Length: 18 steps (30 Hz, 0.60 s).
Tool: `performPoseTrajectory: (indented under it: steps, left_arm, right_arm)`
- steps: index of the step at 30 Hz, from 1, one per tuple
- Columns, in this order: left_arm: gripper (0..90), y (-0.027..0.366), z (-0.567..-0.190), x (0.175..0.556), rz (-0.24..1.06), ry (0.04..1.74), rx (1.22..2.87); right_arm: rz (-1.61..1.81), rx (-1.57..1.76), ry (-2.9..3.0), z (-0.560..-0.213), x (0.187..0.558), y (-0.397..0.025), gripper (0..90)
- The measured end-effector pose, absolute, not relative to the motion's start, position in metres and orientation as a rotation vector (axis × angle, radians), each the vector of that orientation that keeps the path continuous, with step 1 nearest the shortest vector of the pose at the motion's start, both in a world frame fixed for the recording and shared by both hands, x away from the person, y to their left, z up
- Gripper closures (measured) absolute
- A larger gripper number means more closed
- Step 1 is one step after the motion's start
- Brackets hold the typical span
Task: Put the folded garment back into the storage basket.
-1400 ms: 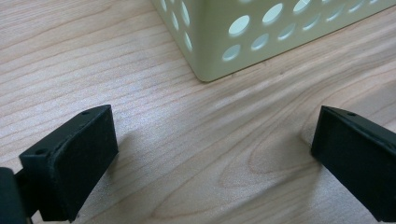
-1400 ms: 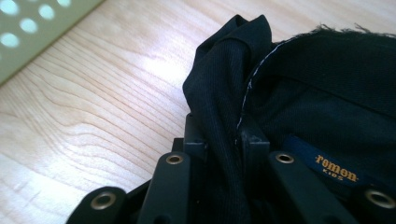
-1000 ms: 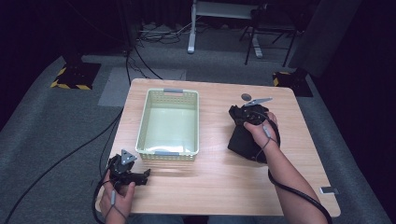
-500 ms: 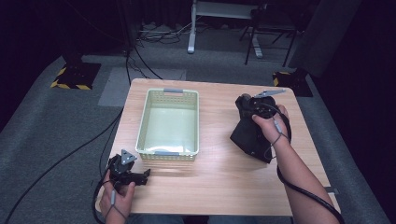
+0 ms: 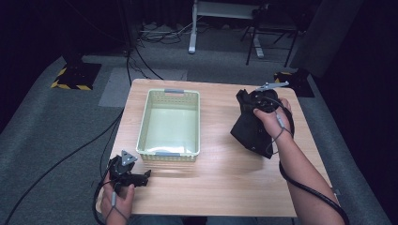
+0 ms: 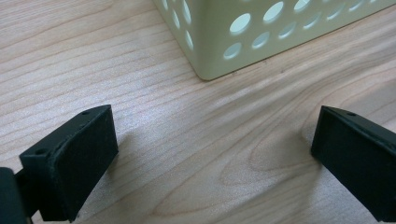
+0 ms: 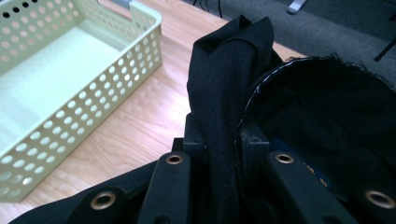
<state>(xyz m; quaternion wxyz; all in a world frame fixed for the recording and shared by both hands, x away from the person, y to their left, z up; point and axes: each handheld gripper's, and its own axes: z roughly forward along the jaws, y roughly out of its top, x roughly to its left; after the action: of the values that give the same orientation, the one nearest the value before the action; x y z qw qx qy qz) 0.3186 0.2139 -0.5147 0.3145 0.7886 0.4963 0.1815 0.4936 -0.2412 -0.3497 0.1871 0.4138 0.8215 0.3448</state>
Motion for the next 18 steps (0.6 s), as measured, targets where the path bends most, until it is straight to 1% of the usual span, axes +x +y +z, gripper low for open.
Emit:
performPoseTrajectory:
  steps: [18]
  left_arm:
    - [0.4,0.215,-0.515,0.318,0.474,1.300,2.082]
  right_arm:
    - [0.989,1.131,2.304,-0.323,0.501,-0.219,77.4]
